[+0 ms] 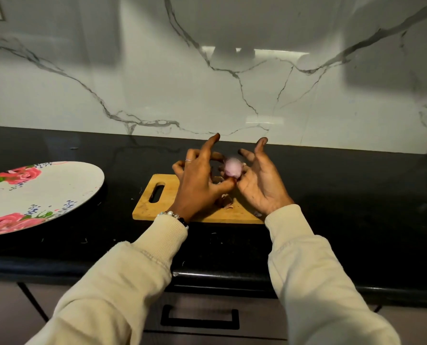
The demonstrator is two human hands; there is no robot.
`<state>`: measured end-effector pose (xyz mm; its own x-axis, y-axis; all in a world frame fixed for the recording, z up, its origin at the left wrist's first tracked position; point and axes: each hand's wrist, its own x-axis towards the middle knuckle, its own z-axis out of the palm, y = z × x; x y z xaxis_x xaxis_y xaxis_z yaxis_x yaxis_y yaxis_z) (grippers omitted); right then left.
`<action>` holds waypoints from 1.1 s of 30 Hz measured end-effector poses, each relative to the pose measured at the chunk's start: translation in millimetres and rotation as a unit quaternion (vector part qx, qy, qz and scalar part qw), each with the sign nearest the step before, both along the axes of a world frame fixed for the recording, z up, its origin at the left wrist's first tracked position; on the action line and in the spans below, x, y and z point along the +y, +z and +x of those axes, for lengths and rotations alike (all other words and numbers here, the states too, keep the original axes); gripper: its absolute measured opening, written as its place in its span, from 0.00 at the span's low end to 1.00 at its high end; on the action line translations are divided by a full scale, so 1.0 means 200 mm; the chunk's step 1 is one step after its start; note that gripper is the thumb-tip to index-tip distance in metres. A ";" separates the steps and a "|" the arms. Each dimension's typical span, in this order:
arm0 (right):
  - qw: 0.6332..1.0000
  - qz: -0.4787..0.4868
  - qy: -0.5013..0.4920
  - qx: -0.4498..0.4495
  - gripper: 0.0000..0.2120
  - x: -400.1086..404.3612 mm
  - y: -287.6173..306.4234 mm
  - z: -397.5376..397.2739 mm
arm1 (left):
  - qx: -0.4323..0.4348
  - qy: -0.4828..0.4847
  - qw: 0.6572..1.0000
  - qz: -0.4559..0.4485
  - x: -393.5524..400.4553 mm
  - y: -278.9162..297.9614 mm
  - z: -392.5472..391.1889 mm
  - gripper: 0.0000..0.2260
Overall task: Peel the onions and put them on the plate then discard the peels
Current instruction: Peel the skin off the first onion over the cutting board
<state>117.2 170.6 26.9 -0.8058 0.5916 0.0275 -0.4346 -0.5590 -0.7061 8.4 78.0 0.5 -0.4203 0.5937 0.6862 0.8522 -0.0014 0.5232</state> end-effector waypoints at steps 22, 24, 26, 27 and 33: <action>0.987 0.160 -0.013 -0.003 0.13 0.01 -0.02 0.01 | -0.127 -0.021 0.986 0.106 -0.04 0.03 -0.05 0.11; 0.987 0.161 -0.005 -0.001 0.14 0.01 -0.03 0.01 | -0.138 -0.032 0.985 0.101 -0.03 0.03 -0.06 0.09; 0.985 0.170 -0.010 -0.006 0.14 0.01 -0.03 0.01 | -0.117 -0.027 0.988 0.093 -0.03 0.03 -0.06 0.09; 0.985 0.174 -0.014 -0.007 0.15 0.02 -0.04 0.00 | -0.103 -0.023 0.990 0.091 -0.03 0.03 -0.06 0.09; 0.983 0.181 -0.020 -0.013 0.16 0.04 -0.06 -0.01 | -0.050 -0.009 0.996 0.075 -0.03 0.03 -0.05 0.08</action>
